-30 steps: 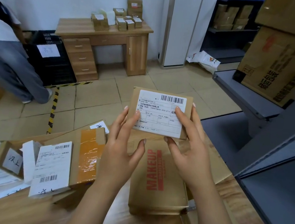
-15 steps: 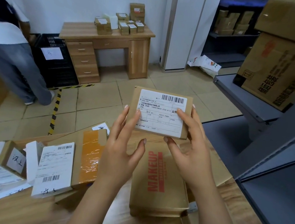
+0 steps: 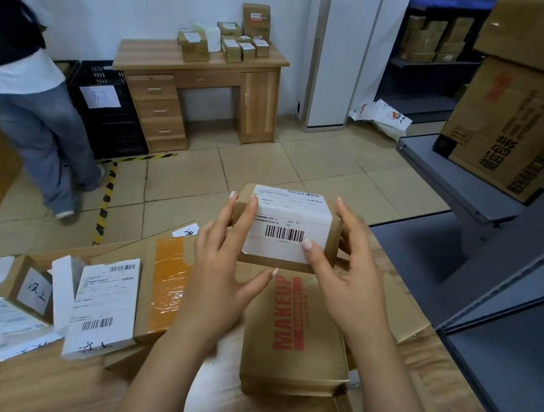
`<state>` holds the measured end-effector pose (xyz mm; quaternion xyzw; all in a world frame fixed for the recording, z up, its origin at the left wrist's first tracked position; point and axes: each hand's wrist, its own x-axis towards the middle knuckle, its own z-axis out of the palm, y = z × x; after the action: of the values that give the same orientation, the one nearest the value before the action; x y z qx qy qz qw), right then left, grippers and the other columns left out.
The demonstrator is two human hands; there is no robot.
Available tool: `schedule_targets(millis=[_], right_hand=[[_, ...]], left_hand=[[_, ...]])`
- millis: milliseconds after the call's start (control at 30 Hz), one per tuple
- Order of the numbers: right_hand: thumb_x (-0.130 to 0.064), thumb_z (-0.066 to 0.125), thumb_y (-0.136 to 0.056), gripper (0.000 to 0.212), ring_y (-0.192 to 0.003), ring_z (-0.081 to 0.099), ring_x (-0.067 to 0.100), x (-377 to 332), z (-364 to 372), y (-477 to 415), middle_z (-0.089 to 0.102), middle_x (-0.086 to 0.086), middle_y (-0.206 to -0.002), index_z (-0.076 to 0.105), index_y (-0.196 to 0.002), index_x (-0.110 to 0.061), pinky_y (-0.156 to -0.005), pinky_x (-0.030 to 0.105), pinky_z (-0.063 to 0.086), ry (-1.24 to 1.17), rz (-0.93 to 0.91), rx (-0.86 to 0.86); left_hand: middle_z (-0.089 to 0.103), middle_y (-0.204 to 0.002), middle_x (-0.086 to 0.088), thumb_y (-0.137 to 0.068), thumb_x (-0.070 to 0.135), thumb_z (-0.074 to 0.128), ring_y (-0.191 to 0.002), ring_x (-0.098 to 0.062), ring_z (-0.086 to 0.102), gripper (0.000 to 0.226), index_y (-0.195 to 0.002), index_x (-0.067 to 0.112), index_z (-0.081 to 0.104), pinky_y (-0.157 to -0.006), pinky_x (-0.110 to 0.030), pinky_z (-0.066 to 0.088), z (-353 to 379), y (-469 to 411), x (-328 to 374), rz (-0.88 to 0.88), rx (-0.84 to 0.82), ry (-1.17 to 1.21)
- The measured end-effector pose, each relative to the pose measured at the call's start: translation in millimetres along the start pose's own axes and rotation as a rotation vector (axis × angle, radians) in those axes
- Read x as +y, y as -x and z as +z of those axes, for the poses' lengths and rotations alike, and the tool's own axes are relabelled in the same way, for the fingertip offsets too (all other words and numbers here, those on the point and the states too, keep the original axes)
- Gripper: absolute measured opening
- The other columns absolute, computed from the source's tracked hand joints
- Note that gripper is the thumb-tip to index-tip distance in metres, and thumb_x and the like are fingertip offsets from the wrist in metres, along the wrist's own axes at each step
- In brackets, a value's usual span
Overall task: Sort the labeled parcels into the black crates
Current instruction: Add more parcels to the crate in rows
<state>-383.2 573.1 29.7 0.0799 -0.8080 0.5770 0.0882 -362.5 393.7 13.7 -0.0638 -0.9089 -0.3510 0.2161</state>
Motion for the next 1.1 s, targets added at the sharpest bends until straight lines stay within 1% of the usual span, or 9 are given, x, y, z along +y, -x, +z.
schedule_targets(millis=[100,233,433,633,733,800,867,1000,1100], right_hand=[[-0.049,0.062,-0.088,0.063,-0.118,0.05,-0.004,1,0,0,0.047,-0.037,-0.129,0.025,-0.137,-0.066,-0.094,0.035,0.053,-0.007,0.032,-0.004],[-0.05,0.062,-0.088,0.064,-0.118,0.05,-0.003,1,1,0,0.048,-0.036,-0.129,0.025,-0.138,-0.064,-0.095,0.036,0.053,-0.006,0.048,-0.02],[-0.048,0.063,-0.088,0.062,-0.122,0.047,-0.004,3,2,-1,0.048,-0.031,-0.132,0.028,-0.138,-0.062,-0.098,0.036,0.05,-0.02,0.029,-0.016],[-0.026,0.072,-0.086,0.051,-0.119,0.051,-0.001,10,2,-4,0.052,-0.027,-0.125,0.042,-0.123,-0.045,-0.094,0.036,0.053,0.056,-0.037,-0.021],[-0.02,0.07,-0.087,0.056,-0.126,0.044,0.0,14,3,-4,0.043,-0.016,-0.14,0.041,-0.124,-0.049,-0.095,0.019,0.048,0.17,-0.104,-0.039],[-0.016,0.068,-0.089,0.063,-0.128,0.031,-0.013,14,6,-2,0.03,-0.014,-0.149,0.039,-0.126,-0.058,-0.089,-0.001,0.036,0.226,-0.14,-0.066],[-0.01,0.068,-0.089,0.068,-0.123,0.019,-0.028,15,10,-1,0.024,-0.017,-0.145,0.039,-0.124,-0.06,-0.088,-0.009,0.025,0.214,-0.179,-0.082],[-0.005,0.069,-0.086,0.068,-0.124,0.019,-0.028,19,25,-1,0.023,-0.02,-0.141,0.046,-0.123,-0.058,-0.093,-0.006,0.027,0.195,-0.261,-0.092],[0.001,0.069,-0.084,0.07,-0.127,0.021,-0.024,23,40,-3,0.022,-0.024,-0.136,0.049,-0.126,-0.051,-0.103,0.005,0.034,0.135,-0.284,-0.133]], left_hand=[[0.011,-0.159,0.016,-0.075,0.042,0.077,-0.138,-0.014,0.019,0.102,-0.146,0.057,0.006,-0.103,-0.029,0.03,0,1,-2,-0.01,-0.004,-0.006],[0.014,-0.159,0.015,-0.074,0.042,0.078,-0.139,-0.019,0.022,0.102,-0.145,0.058,0.006,-0.107,-0.038,0.033,-1,2,-3,-0.027,-0.006,-0.006],[0.013,-0.158,0.017,-0.075,0.04,0.079,-0.141,-0.016,0.018,0.101,-0.142,0.061,0.007,-0.105,-0.032,0.028,-2,2,0,-0.038,-0.011,-0.006],[0.022,-0.155,0.015,-0.073,0.03,0.083,-0.14,-0.007,0.028,0.092,-0.137,0.06,0.023,-0.1,-0.015,0.032,-1,3,-1,-0.06,0.041,0.106],[0.028,-0.147,0.012,-0.074,0.025,0.083,-0.137,-0.01,0.033,0.087,-0.14,0.051,0.032,-0.103,-0.023,0.04,1,6,-5,-0.074,0.075,0.148],[0.032,-0.142,0.012,-0.074,0.021,0.082,-0.135,-0.006,0.034,0.085,-0.14,0.047,0.036,-0.103,-0.019,0.041,1,9,-6,-0.096,0.099,0.171],[0.034,-0.138,0.011,-0.074,0.016,0.082,-0.13,0.002,0.036,0.083,-0.138,0.046,0.038,-0.1,-0.013,0.042,-1,12,-7,-0.11,0.131,0.175],[0.036,-0.139,0.008,-0.074,0.012,0.082,-0.132,-0.004,0.039,0.079,-0.137,0.041,0.044,-0.104,-0.035,0.047,-4,21,-14,-0.158,0.208,0.157],[0.04,-0.139,0.006,-0.074,0.01,0.081,-0.132,-0.009,0.042,0.077,-0.137,0.037,0.046,-0.103,-0.041,0.047,-11,31,-21,-0.204,0.246,0.134]])
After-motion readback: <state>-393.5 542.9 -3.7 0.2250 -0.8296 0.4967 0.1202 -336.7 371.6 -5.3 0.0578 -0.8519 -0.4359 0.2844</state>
